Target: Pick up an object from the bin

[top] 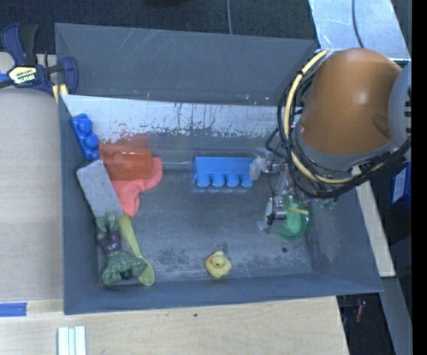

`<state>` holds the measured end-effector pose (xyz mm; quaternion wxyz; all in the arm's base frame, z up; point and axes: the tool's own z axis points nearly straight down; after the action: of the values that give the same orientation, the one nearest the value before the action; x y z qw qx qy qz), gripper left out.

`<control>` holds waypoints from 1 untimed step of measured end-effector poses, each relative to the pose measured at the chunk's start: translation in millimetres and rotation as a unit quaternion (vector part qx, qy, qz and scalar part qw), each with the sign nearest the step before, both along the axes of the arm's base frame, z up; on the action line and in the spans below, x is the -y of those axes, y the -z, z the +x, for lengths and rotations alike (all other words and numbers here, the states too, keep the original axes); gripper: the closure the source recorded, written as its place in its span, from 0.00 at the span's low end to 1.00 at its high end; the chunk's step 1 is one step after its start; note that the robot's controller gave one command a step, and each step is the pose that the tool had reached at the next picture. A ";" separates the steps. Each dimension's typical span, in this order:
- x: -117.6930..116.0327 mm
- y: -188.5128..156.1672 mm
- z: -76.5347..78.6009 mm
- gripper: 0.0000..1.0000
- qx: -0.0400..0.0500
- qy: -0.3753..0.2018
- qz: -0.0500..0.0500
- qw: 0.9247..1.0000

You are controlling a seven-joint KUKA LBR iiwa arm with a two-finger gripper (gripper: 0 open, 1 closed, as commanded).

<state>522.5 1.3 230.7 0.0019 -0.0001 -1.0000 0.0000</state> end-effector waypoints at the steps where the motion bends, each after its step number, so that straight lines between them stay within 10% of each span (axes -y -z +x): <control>1: 0.0 -3.2 1.6 0.00 0.004 0.000 0.000 1.000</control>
Offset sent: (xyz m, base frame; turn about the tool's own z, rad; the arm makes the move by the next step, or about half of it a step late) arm 0.0972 0.0038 -0.1607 -0.0503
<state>524.1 1.3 233.9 -0.0018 -0.0001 -1.0000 0.0000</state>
